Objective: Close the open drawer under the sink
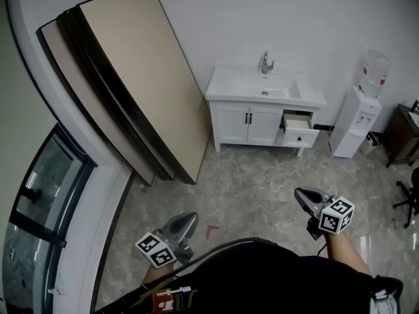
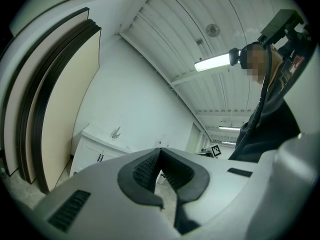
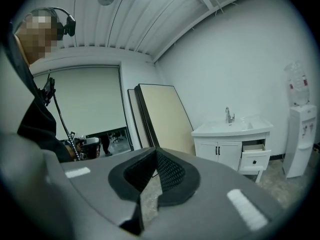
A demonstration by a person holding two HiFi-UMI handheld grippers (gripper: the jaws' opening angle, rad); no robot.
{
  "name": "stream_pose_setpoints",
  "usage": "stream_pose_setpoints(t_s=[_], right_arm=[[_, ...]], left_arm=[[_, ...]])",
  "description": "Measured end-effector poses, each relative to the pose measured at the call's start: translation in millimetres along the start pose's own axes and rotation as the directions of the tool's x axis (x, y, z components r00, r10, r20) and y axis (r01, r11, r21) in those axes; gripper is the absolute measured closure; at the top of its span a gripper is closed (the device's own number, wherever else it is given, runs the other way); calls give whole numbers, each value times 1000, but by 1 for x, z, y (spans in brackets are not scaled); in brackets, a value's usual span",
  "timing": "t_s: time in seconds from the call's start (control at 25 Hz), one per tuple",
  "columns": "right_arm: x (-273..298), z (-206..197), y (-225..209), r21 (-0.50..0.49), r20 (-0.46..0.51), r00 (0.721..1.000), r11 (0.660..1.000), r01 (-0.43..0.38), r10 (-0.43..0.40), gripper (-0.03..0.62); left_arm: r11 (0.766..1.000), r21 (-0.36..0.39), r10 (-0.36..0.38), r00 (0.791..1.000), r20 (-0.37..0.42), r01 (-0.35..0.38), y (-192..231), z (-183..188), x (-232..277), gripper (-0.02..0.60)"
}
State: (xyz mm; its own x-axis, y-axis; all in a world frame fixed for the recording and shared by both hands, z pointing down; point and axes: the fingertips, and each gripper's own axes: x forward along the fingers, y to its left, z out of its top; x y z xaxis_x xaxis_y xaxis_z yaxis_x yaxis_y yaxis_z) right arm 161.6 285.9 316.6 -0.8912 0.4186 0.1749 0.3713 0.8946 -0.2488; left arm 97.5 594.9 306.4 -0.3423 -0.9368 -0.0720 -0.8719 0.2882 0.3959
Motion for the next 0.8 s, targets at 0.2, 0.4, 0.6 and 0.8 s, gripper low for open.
stream_pose_setpoints(t_s=[0.2, 0.4, 0.6, 0.8], right_arm=[[28, 10, -21, -1, -9, 1000, 1000, 5, -5, 592], [61, 20, -56, 9, -1, 999, 999, -35, 35, 592], [98, 43, -125, 8, 2, 995, 995, -96, 96, 592], [129, 86, -192, -40, 8, 987, 987, -158, 158, 592]], left_arm=[[1000, -13, -4, 1000, -3, 4, 26, 3, 16, 581], [999, -14, 33, 999, -4, -33, 51, 10, 46, 581], [994, 18, 103, 994, 19, -104, 75, 28, 100, 581], [986, 43, 161, 985, 58, -164, 90, 47, 163, 581]])
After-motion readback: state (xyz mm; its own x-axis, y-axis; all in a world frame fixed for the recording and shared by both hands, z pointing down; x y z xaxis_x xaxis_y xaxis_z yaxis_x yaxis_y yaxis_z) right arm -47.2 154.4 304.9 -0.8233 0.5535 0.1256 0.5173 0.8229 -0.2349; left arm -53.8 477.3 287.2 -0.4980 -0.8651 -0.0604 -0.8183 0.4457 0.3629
